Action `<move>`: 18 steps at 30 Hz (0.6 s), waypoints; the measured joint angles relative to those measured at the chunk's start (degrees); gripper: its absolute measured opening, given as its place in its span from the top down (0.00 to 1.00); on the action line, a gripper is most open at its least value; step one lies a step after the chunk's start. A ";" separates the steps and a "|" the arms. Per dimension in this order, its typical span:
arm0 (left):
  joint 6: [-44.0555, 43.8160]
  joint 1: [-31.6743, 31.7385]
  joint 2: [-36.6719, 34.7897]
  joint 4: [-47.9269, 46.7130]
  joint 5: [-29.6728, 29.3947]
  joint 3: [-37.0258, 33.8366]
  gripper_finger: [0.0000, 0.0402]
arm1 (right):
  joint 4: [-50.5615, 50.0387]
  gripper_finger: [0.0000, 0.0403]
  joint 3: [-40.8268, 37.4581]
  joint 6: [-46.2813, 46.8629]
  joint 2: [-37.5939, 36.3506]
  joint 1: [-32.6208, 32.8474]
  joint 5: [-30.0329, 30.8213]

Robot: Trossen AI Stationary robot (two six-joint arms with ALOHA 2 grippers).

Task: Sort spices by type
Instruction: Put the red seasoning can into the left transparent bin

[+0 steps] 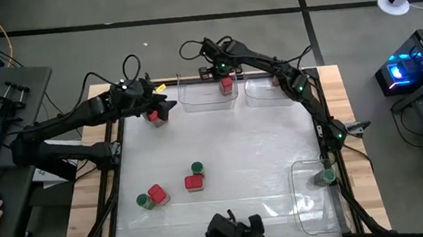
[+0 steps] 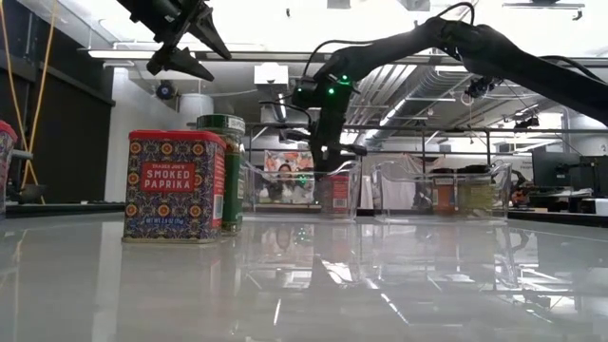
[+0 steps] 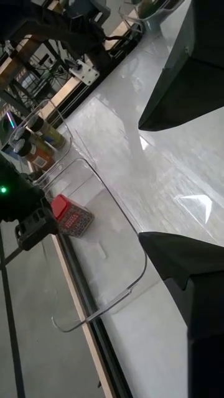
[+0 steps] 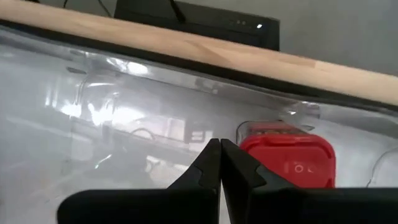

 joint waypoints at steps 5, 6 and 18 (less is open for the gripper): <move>-0.01 0.00 0.02 0.02 -0.02 -0.01 0.34 | -0.51 1.00 0.00 0.79 0.22 -0.31 1.77; -0.02 0.00 0.01 0.00 0.00 0.01 0.34 | -0.50 1.00 0.00 1.29 0.22 -0.35 3.41; 0.13 0.00 0.00 0.00 -0.46 0.01 0.34 | -0.98 1.00 0.00 3.65 0.20 -0.47 7.12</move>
